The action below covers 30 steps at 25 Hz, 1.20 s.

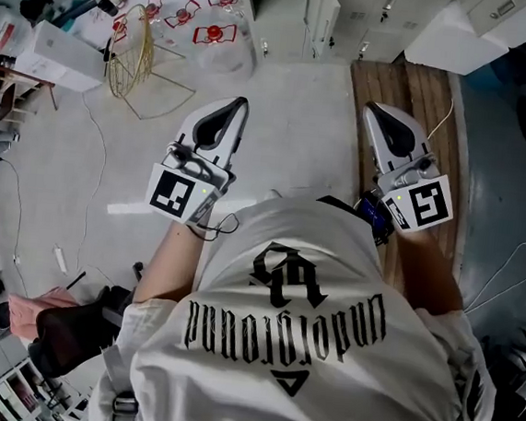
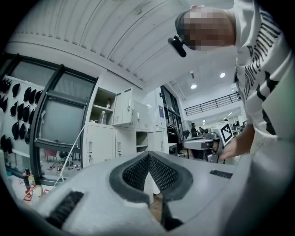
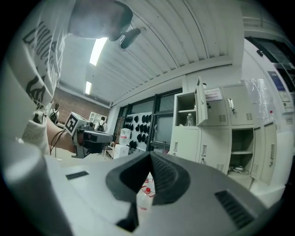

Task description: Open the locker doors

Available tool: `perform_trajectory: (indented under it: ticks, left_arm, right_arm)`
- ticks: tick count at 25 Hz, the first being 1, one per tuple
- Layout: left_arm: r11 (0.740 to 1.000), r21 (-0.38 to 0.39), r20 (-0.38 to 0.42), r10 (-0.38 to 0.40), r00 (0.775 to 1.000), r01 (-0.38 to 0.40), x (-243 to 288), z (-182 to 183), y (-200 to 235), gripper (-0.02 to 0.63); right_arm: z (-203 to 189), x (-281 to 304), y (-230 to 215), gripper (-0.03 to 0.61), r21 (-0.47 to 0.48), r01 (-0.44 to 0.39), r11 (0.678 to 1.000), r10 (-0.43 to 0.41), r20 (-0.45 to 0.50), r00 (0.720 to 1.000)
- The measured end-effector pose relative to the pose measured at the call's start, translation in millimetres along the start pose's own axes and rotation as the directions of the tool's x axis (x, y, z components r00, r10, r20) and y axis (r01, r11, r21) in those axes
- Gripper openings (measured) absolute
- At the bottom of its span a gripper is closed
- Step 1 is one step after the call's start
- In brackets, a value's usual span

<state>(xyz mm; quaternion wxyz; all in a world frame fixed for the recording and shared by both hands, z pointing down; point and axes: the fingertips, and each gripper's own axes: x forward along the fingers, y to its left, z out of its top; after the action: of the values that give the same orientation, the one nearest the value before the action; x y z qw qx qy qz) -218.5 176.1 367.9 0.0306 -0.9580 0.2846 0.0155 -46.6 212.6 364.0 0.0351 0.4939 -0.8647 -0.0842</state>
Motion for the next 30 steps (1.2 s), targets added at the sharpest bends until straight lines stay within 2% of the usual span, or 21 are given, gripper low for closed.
perform_trajectory:
  ticks: [9,18,21,30]
  left_arm:
    - [0.998,-0.041,0.0,0.047,0.999,-0.047,40.3,-10.9,-58.1,0.006]
    - [1.0,-0.009,-0.004,0.027,1.0,-0.027,71.7,-12.7,-130.7,0.006]
    - [0.999,-0.023,-0.008,0.03,1.0,-0.03,76.5,-11.6,-138.6,0.006]
    - [1.0,0.012,-0.006,0.028,1.0,-0.028,87.9,-3.5,-151.9,0.006]
  right_arm:
    - [-14.7,-65.2,-41.5,0.005,0.007,-0.037,0.999,0.037,-0.004,0.999]
    - [-32.5,-131.1,-71.4,0.005,0.044,-0.026,0.999,0.026,-0.002,1.0]
    - [-29.5,-142.7,-77.1,0.005,0.05,-0.021,0.999,0.021,0.011,1.0]
    - [-29.9,-153.1,-88.4,0.005,0.047,-0.02,0.999,0.019,0.015,1.0]
